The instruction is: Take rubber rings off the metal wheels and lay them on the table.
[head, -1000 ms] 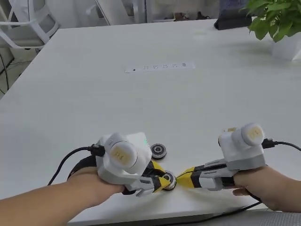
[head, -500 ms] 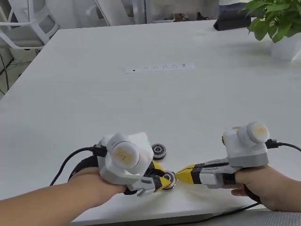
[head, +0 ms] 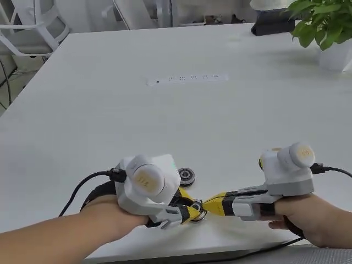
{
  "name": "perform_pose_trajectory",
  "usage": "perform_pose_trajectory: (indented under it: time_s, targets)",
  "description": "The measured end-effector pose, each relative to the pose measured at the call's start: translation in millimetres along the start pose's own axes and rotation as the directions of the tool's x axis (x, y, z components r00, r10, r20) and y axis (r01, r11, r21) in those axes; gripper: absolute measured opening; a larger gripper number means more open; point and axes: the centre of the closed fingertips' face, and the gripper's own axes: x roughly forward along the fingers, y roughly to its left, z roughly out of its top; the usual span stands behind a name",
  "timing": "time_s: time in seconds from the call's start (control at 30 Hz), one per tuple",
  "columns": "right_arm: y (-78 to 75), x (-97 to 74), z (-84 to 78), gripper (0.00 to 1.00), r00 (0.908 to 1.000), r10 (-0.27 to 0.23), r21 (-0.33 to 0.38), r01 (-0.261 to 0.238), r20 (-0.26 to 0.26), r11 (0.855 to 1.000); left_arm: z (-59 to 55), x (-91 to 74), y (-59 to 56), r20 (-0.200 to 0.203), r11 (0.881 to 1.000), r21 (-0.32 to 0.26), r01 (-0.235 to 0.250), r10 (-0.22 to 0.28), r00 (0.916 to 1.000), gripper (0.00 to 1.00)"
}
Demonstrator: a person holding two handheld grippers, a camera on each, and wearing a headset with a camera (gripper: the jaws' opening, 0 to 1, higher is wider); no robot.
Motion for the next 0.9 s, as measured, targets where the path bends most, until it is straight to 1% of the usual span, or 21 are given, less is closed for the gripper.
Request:
perform_pose_trajectory:
  time_s: [0.23, 0.3, 0.33, 0.37, 0.4, 0.43, 0.63, 0.9]
  targets:
    - [5.1, 3.0, 1.3, 0.00, 0.9997, 0.025, -0.017, -0.025, -0.004, 1.000, 0.0, 0.0, 0.4, 0.001, 1.000, 0.000, 0.003, -0.003, 1.0000, 0.06]
    - [9.0, 3.9, 4.3, 0.00, 0.9989, 0.044, -0.012, -0.044, 0.013, 0.999, 0.4, 0.4, -0.1, 0.003, 1.000, -0.001, 0.005, -0.005, 1.0000, 0.07]
    - [8.4, 4.1, 3.9, 0.00, 0.9992, 0.040, -0.018, -0.040, 0.007, 0.999, 0.7, 0.7, -0.4, 0.004, 1.000, 0.000, 0.004, -0.004, 1.0000, 0.07]
    - [14.8, 5.1, 2.7, 0.00, 0.9971, 0.076, -0.030, -0.076, -0.005, 0.997, 0.9, 0.9, -0.3, 0.005, 1.000, 0.000, 0.003, -0.003, 1.0000, 0.07]
    - [13.8, 5.4, 5.0, 0.00, 0.9975, 0.071, -0.049, -0.070, 0.007, 0.996, 0.1, 0.9, -0.5, 0.002, 1.000, -0.004, 0.005, -0.005, 1.0000, 0.07]
    - [13.5, 4.8, 2.9, 0.00, 0.9978, 0.066, -0.036, -0.066, -0.002, 0.997, 0.4, 1.2, -0.3, 0.004, 1.000, -0.003, 0.005, -0.005, 1.0000, 0.07]
    - [7.0, 2.9, -0.5, 0.00, 0.9992, 0.040, -0.059, -0.040, -0.009, 0.997, 0.8, 1.7, -0.2, 0.005, 1.000, -0.005, 0.005, -0.005, 1.0000, 0.07]
    - [5.4, 1.4, -2.9, 0.00, 0.9993, 0.026, -0.079, -0.028, -0.025, 0.997, 0.8, 1.8, -0.1, 0.005, 1.000, -0.012, 0.010, -0.010, 0.9999, 0.07]
